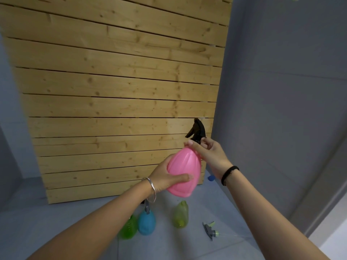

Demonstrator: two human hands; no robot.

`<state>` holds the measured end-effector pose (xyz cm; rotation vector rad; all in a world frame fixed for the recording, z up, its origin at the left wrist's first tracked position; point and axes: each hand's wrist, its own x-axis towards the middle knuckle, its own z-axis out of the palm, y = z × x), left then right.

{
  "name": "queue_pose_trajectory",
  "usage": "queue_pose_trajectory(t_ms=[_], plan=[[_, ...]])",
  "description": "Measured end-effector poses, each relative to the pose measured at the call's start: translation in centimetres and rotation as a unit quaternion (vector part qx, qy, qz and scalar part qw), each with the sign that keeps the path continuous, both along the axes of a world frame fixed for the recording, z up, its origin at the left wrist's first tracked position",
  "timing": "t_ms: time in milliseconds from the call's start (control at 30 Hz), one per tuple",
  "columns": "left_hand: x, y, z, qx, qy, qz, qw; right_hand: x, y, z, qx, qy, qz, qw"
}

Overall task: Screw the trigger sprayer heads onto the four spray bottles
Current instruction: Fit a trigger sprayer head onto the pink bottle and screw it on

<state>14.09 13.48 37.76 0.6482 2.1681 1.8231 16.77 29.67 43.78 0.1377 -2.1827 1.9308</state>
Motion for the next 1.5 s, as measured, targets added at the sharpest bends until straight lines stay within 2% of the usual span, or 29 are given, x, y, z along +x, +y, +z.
queue_pose_trajectory(t_ms=[133,333,400,600,767,933,1100,1300,1433,1500], plan=[[-0.2,-0.2,0.4,0.030,-0.003,0.008,1.000,0.2,-0.2,0.2,-0.056,-0.028,0.078,0.995],[0.1,0.7,0.4,0.058,0.023,0.050,0.997,-0.4,-2.8,-0.4,-0.147,0.034,-0.077,0.986],[0.1,0.7,0.5,0.058,0.030,0.047,0.997,-0.6,-3.2,-0.6,-0.126,0.045,-0.092,0.987],[-0.4,0.0,0.9,0.049,0.041,0.054,0.997,-0.2,-2.8,0.3,-0.113,-0.023,0.009,0.993],[-0.1,0.4,1.1,0.042,0.045,0.046,0.997,-0.3,-3.3,0.2,-0.151,-0.016,-0.083,0.985],[-0.5,0.0,1.6,0.061,0.042,0.044,0.996,0.0,-2.5,0.9,-0.145,-0.026,0.048,0.988],[-0.2,0.3,1.6,0.064,0.037,0.029,0.997,-0.2,-2.3,0.6,-0.165,-0.013,-0.001,0.986],[-0.2,0.1,2.2,0.067,0.033,0.026,0.997,-0.1,-2.1,1.3,-0.165,-0.013,0.073,0.983],[0.0,0.2,1.8,0.059,0.034,0.022,0.997,-0.1,-2.2,1.1,-0.150,-0.005,-0.001,0.989],[0.0,0.1,1.7,0.056,0.035,0.021,0.998,-0.1,-2.1,1.1,-0.136,-0.009,0.017,0.991]])
